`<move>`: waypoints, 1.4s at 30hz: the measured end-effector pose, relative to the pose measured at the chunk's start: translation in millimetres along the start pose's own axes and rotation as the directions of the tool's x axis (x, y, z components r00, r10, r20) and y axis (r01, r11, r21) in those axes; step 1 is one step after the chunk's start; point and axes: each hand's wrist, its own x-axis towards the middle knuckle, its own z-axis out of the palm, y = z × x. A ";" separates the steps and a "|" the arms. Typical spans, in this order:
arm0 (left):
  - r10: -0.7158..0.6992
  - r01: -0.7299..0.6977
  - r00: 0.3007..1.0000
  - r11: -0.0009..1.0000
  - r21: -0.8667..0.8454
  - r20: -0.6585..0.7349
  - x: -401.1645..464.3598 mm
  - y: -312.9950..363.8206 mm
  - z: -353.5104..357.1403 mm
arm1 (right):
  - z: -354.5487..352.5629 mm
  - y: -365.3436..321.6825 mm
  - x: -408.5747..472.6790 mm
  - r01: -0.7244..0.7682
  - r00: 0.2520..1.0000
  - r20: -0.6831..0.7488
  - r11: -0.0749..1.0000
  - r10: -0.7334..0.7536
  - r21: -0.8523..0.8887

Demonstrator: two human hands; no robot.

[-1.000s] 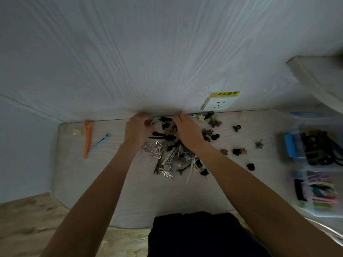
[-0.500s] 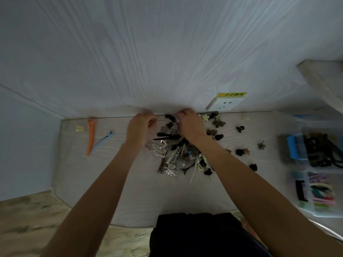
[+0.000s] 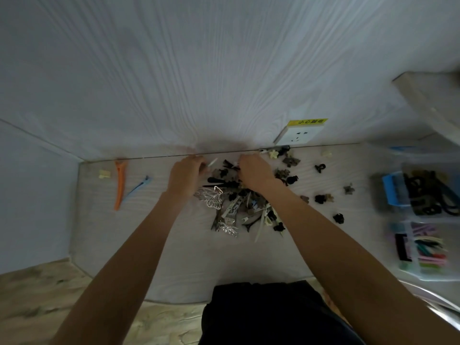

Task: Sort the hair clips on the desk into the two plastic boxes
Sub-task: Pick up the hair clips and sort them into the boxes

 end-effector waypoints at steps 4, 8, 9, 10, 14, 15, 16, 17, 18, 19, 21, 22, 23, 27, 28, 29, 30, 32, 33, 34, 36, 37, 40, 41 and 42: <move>0.041 -0.041 0.999 0.999 -0.031 0.000 -23.8 -4.8 2.8 | 5.3 18.8 -23.4 0.035 0.999 -0.038 0.986 -0.029 0.161; 0.040 -0.040 0.999 0.996 -0.080 -0.004 -35.2 -2.1 5.2 | 3.8 32.3 -43.1 0.065 0.982 -0.188 0.933 0.003 0.354; 0.058 -0.060 0.998 0.996 -0.060 -0.031 -36.9 0.4 3.5 | 1.8 33.1 -47.8 0.074 0.972 -0.235 0.918 0.021 0.389; 0.086 -0.088 0.994 0.996 -0.031 -0.062 -37.9 3.3 2.0 | -0.4 33.0 -52.4 0.084 0.962 -0.272 0.910 0.032 0.405; 0.186 -0.181 0.980 0.981 0.066 -0.066 -30.7 23.3 -7.4 | 1.6 26.8 -67.9 0.119 0.971 -0.235 0.950 -0.051 0.287; 0.183 -0.182 0.983 0.978 0.101 0.001 -26.8 26.7 -8.1 | 4.3 24.0 -71.0 0.139 0.975 -0.203 0.956 -0.086 0.258; 0.168 -0.177 0.983 0.974 0.138 0.074 -22.8 28.3 -7.6 | 7.6 21.2 -73.8 0.162 0.976 -0.180 0.959 -0.122 0.232; 0.140 -0.163 0.981 0.971 0.176 0.136 -19.3 28.9 -6.9 | 10.8 18.6 -75.8 0.186 0.974 -0.167 0.959 -0.152 0.212; 0.105 -0.141 0.978 0.969 0.201 0.182 -16.8 28.9 -6.2 | 12.7 16.4 -77.6 0.208 0.970 -0.167 0.957 -0.176 0.201; 0.065 -0.108 0.976 0.973 0.201 0.209 -14.7 28.5 -6.2 | 13.6 14.3 -78.9 0.230 0.966 -0.167 0.952 -0.198 0.203; -0.003 -0.033 0.972 0.989 0.146 0.236 -10.9 28.9 -5.7 | 14.3 11.5 -79.9 0.281 0.955 -0.151 0.939 -0.253 0.200; -0.028 -0.002 0.967 0.993 0.118 0.255 -9.1 29.9 -5.5 | 14.0 11.2 -79.7 0.302 0.951 -0.127 0.937 -0.283 0.174; -0.048 0.019 0.960 0.994 0.104 0.277 -7.1 31.5 -5.6 | 14.3 11.5 -79.1 0.322 0.945 -0.096 0.937 -0.311 0.135; -0.095 0.061 0.936 0.992 0.109 0.340 -4.3 34.9 -2.7 | 16.3 11.5 -80.5 0.431 0.900 -0.047 0.901 -0.434 -0.053; -0.098 0.063 0.936 0.992 0.112 0.338 -4.4 35.0 -2.3 | 16.3 10.2 -81.0 0.451 0.890 -0.035 0.889 -0.455 -0.081; -0.094 0.056 0.940 0.991 0.122 0.328 -4.5 34.6 -2.4 | 16.2 8.4 -81.2 0.462 0.884 -0.031 0.882 -0.467 -0.089; -0.082 0.040 0.947 0.990 0.138 0.309 -4.6 34.0 -3.1 | 18.4 7.0 -80.4 0.468 0.880 -0.043 0.879 -0.473 -0.093; -0.046 -0.003 0.964 0.983 0.183 0.261 -6.2 33.0 -5.2 | 25.9 3.6 -78.1 0.460 0.880 -0.057 0.875 -0.472 -0.154; -0.030 -0.021 0.970 0.978 0.207 0.243 -6.9 32.4 -6.5 | 28.7 0.5 -77.1 0.441 0.887 -0.048 0.874 -0.459 -0.203; -0.022 -0.031 0.973 0.974 0.225 0.229 -7.6 31.8 -7.4 | 30.2 -3.3 -77.5 0.417 0.899 -0.024 0.874 -0.437 -0.250; -0.026 -0.031 0.974 0.968 0.248 0.223 -8.3 30.4 -8.3 | 31.6 -10.4 -79.0 0.377 0.916 -0.008 0.867 -0.401 -0.327; -0.033 -0.029 0.973 0.965 0.260 0.230 -7.9 30.3 -8.2 | 31.4 -12.0 -77.3 0.361 0.917 -0.039 0.870 -0.396 -0.334; -0.027 -0.049 0.968 0.955 0.292 0.248 -7.7 32.9 -7.1 | 24.4 -12.5 -74.0 0.314 0.931 -0.084 0.896 -0.355 -0.315; -0.012 -0.064 0.969 0.953 0.296 0.248 -8.5 33.0 -6.4 | 22.0 -11.2 -73.0 0.317 0.937 -0.041 0.897 -0.346 -0.309; 0.005 -0.080 0.970 0.952 0.295 0.245 -10.1 32.7 -5.3 | 20.4 -8.9 -71.5 0.320 0.940 -0.021 0.902 -0.340 -0.291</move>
